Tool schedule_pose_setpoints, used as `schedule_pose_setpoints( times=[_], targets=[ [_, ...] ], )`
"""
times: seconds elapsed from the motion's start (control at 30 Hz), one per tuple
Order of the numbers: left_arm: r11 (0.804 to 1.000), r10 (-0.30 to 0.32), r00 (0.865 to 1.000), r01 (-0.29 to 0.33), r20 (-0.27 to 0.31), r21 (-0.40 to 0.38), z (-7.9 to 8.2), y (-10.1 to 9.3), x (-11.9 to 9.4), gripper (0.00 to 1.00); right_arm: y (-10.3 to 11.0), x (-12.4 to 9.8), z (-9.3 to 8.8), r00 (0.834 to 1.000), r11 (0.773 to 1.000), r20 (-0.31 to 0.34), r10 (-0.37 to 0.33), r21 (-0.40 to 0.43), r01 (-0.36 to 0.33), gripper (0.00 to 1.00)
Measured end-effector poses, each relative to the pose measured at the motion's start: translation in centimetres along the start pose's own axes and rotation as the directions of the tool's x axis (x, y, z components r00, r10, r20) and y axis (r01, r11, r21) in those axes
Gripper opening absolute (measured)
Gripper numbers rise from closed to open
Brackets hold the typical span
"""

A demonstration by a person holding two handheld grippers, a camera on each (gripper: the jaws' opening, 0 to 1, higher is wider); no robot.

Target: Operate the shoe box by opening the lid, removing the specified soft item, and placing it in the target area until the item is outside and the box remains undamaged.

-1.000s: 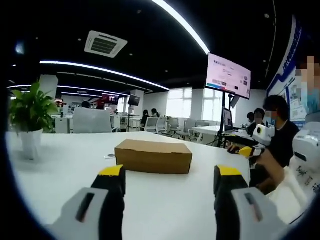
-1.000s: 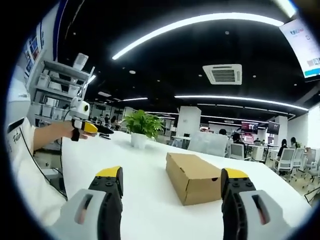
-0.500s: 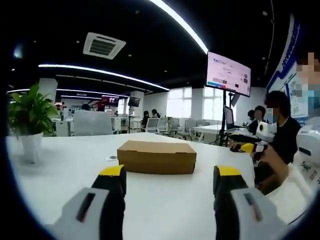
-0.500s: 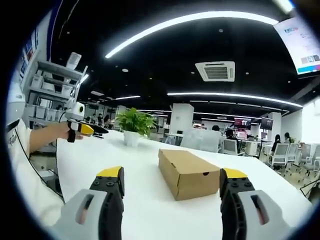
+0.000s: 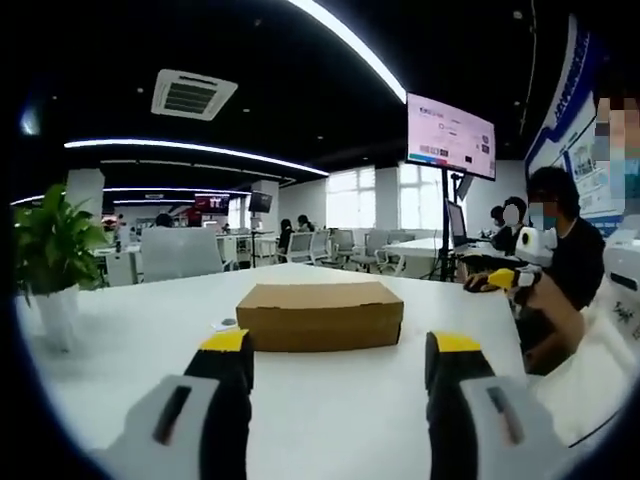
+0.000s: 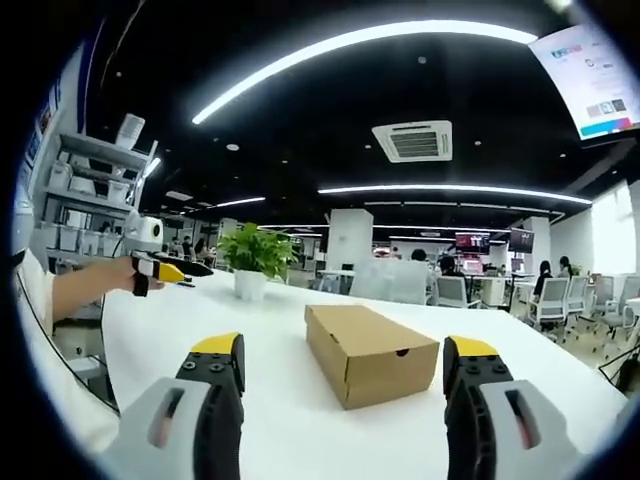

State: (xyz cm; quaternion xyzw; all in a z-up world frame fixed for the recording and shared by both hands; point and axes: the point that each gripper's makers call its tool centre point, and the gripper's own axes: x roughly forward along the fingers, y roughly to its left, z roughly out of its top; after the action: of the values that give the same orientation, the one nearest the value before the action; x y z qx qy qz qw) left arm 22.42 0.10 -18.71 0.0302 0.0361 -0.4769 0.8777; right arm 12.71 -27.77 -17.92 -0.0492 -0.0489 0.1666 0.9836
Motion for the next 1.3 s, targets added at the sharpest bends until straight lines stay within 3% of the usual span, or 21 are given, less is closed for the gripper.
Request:
schedule_pose_setpoints(
  times=[0.1,0.27,0.43,0.77,0.97,1.3],
  targets=[
    [0.999,0.012,1.000,-0.012,0.008,0.030,0.2,0.3,0.4,0.71,0.1,0.0,0.5,1.000,1.000,0.010,0.001,-0.006,-0.001,0.84],
    [0.999,-0.002,0.999,0.004,0.039,-0.047,0.9,1.1,0.7,0.72,-0.2,-0.1,0.4,1.000,1.000,0.005,-0.015,-0.003,0.015,0.84],
    [1.000,0.006,0.999,-0.004,0.040,-0.028,1.2,1.9,1.1,0.72,0.0,0.3,0.2,1.000,1.000,0.002,-0.011,0.007,0.011,0.84],
    [0.998,-0.020,1.000,0.021,0.023,-0.064,1.3,2.3,2.2,0.85,-0.1,1.1,-0.4,1.000,1.000,-0.014,-0.017,0.020,0.017,0.86],
    [0.998,-0.021,1.000,0.022,0.024,-0.055,1.2,3.2,2.9,0.84,-0.5,1.7,-0.9,0.999,0.999,-0.024,-0.038,0.012,0.039,0.87],
    [0.996,-0.034,0.997,0.040,0.072,-0.075,1.9,3.8,4.3,0.97,-1.3,2.1,-1.4,0.998,0.999,-0.032,-0.050,0.018,0.051,0.91]
  ],
)
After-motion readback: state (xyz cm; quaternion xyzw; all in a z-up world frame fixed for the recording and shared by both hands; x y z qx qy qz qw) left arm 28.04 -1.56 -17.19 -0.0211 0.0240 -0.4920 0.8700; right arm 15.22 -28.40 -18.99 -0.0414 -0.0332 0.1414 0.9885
